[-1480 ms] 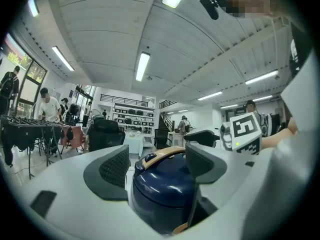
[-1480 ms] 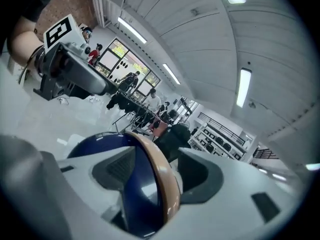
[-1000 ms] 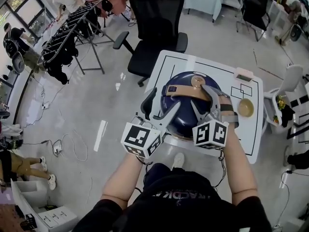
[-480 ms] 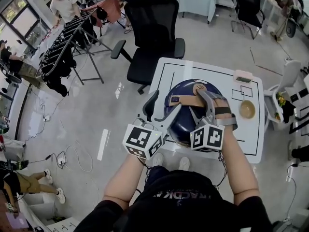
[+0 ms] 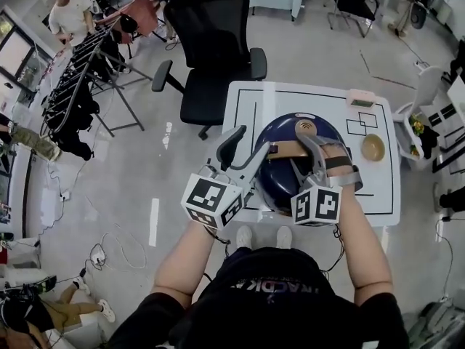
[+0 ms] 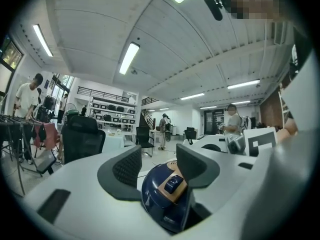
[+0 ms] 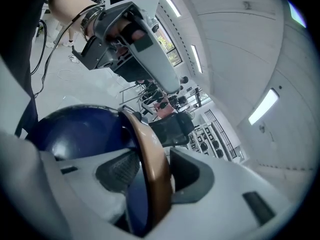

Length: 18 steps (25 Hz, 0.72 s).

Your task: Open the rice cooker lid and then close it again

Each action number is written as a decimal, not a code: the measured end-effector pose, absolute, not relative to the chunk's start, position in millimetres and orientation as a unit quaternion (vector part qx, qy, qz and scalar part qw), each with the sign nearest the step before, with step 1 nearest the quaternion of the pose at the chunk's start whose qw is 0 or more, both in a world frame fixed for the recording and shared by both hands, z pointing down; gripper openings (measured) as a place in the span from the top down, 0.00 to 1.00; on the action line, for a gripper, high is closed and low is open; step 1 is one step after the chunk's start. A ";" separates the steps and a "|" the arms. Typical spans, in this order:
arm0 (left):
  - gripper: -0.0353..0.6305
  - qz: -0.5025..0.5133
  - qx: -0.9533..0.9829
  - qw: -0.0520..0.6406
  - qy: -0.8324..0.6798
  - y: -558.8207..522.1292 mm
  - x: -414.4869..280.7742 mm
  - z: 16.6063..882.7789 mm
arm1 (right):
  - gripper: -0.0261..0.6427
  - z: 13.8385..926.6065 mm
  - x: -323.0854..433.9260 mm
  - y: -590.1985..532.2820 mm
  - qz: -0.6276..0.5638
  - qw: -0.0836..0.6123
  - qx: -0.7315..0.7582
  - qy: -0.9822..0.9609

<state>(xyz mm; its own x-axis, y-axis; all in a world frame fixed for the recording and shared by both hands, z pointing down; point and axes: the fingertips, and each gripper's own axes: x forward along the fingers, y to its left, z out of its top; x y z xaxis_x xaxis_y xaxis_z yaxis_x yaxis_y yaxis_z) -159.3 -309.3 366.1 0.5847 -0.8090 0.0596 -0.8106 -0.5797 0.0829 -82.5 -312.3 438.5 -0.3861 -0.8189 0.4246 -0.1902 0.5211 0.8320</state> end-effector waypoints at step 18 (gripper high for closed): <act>0.94 0.053 0.935 0.068 -0.345 -310.0 -128.8 399.2 | 0.68 440.8 -79.5 -314.4 -0.321 0.467 0.354 -0.744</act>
<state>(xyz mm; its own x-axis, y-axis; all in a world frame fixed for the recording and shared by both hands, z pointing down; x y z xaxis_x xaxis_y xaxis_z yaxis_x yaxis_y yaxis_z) -128.8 -310.0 399.2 0.7563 -0.6380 0.1448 -0.6522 -0.7527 0.0900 -79.5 -314.4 440.8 -0.3130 -0.8266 0.4676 -0.2275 0.5433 0.8081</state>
